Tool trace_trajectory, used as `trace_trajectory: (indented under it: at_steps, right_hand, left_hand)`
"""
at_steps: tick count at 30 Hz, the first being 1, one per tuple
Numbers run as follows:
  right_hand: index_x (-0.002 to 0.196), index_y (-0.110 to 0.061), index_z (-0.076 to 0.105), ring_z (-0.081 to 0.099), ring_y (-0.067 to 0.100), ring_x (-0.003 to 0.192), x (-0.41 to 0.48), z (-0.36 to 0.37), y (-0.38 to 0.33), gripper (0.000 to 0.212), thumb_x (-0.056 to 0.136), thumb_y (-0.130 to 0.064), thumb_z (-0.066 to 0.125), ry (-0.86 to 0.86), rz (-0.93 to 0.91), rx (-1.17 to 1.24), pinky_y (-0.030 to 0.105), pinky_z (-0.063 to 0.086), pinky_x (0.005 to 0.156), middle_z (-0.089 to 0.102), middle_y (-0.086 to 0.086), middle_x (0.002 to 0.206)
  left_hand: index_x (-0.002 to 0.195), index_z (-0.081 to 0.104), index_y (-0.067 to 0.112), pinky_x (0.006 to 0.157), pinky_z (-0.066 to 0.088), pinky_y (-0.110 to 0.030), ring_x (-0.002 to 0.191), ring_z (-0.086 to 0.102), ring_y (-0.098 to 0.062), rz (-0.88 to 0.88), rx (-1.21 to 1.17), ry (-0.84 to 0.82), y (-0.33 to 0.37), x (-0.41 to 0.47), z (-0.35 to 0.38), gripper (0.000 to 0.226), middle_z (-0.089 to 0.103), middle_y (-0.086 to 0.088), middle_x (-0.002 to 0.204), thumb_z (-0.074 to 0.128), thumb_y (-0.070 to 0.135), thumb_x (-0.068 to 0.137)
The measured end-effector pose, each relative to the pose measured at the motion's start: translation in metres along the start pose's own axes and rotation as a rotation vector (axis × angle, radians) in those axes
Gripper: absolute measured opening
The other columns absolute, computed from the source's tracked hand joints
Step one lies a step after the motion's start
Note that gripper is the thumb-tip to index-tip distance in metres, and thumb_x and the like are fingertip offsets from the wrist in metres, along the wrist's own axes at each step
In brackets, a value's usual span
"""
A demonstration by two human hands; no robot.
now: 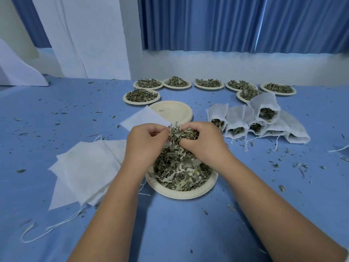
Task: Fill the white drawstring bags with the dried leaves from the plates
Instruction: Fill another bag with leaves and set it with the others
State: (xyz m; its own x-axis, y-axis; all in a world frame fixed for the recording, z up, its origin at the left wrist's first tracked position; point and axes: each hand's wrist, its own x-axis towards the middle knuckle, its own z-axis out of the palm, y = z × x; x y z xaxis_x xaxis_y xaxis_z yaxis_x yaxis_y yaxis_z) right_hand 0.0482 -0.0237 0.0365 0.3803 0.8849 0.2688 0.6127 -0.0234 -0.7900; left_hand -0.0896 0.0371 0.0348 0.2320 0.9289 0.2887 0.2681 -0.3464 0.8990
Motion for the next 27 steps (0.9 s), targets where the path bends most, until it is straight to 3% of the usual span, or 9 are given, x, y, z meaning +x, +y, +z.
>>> trace_trajectory:
  at_steps: [5, 7, 9, 11, 15, 18, 20, 22, 27]
  right_hand:
    - [0.098, -0.014, 0.072, 0.062, 0.022, 0.058, -0.002, -0.002, -0.004, 0.017, 0.081, -0.017, 0.068, -0.155, 0.044, -0.083, 0.032, 0.053, 0.058, 0.072, 0.010, 0.088]
    - [0.088, -0.015, 0.073, 0.054, 0.013, 0.048, 0.000, -0.007, -0.006, 0.014, 0.083, -0.025, 0.064, -0.283, 0.161, 0.060, 0.025, 0.045, 0.045, 0.064, 0.002, 0.071]
    - [0.087, -0.021, 0.075, 0.059, 0.002, 0.058, 0.000, -0.008, -0.008, 0.020, 0.084, -0.037, 0.064, -0.344, 0.256, 0.171, 0.023, 0.049, 0.050, 0.068, -0.008, 0.078]
    - [0.092, -0.027, 0.077, 0.068, 0.009, 0.087, 0.002, -0.004, -0.006, 0.026, 0.084, -0.049, 0.065, -0.299, 0.274, 0.205, 0.038, 0.060, 0.069, 0.074, -0.009, 0.097]
    - [0.108, -0.021, 0.074, 0.071, 0.021, 0.093, 0.000, 0.003, 0.000, 0.029, 0.086, -0.039, 0.070, -0.136, 0.239, 0.181, 0.046, 0.057, 0.087, 0.075, 0.001, 0.100]
    - [0.097, -0.019, 0.077, 0.071, 0.026, 0.076, 0.000, 0.005, 0.003, 0.014, 0.087, -0.023, 0.068, -0.130, 0.184, 0.137, 0.041, 0.058, 0.074, 0.076, 0.007, 0.083]
    - [0.093, -0.020, 0.078, 0.062, 0.012, 0.053, 0.000, 0.006, 0.006, 0.013, 0.087, -0.019, 0.067, -0.108, 0.125, 0.066, 0.027, 0.051, 0.055, 0.071, -0.003, 0.064]
    - [0.103, -0.022, 0.076, 0.058, 0.005, 0.053, 0.000, 0.007, 0.005, 0.019, 0.085, -0.024, 0.069, -0.099, 0.124, 0.029, 0.020, 0.047, 0.052, 0.070, -0.007, 0.069]
    - [0.094, -0.010, 0.072, 0.070, 0.031, 0.095, 0.007, -0.002, 0.003, 0.022, 0.082, -0.025, 0.061, -0.343, 0.392, 0.434, 0.052, 0.054, 0.092, 0.074, 0.012, 0.097]
  left_hand:
    - [0.066, 0.070, 0.034, 0.053, 0.043, -0.007, 0.058, 0.060, 0.005, -0.025, 0.035, -0.040, -0.003, 0.000, 0.004, 0.024, 0.070, 0.015, 0.065, 0.066, 0.020, 0.085]
    - [0.064, 0.068, 0.032, 0.052, 0.042, -0.006, 0.056, 0.059, 0.005, -0.038, 0.065, -0.028, -0.005, 0.001, 0.005, 0.025, 0.068, 0.016, 0.060, 0.066, 0.019, 0.084]
    - [0.062, 0.067, 0.030, 0.055, 0.044, -0.010, 0.057, 0.061, 0.004, -0.029, 0.100, -0.030, -0.006, 0.000, 0.006, 0.025, 0.067, 0.017, 0.058, 0.066, 0.019, 0.084]
    - [0.063, 0.068, 0.030, 0.057, 0.045, -0.014, 0.059, 0.063, 0.002, -0.023, 0.112, -0.050, -0.006, -0.001, 0.007, 0.023, 0.067, 0.017, 0.059, 0.066, 0.021, 0.085]
    - [0.068, 0.071, 0.028, 0.052, 0.041, -0.004, 0.055, 0.058, 0.007, -0.047, 0.059, -0.069, -0.006, -0.001, 0.006, 0.021, 0.066, 0.018, 0.056, 0.065, 0.019, 0.085]
    - [0.069, 0.071, 0.026, 0.050, 0.039, -0.005, 0.051, 0.058, 0.006, -0.064, 0.009, -0.075, -0.004, -0.001, 0.006, 0.019, 0.066, 0.014, 0.055, 0.067, 0.019, 0.086]
    - [0.071, 0.073, 0.026, 0.053, 0.041, -0.006, 0.054, 0.059, 0.007, -0.061, 0.024, -0.108, -0.004, -0.003, 0.008, 0.016, 0.068, 0.014, 0.058, 0.068, 0.021, 0.086]
    - [0.073, 0.073, 0.028, 0.061, 0.045, -0.015, 0.059, 0.061, 0.005, -0.065, 0.050, -0.124, -0.004, -0.005, 0.009, 0.014, 0.069, 0.014, 0.063, 0.069, 0.025, 0.085]
    - [0.071, 0.073, 0.026, 0.072, 0.051, -0.029, 0.069, 0.066, -0.009, -0.104, 0.044, -0.106, -0.005, -0.003, 0.010, 0.017, 0.072, 0.006, 0.067, 0.066, 0.020, 0.085]
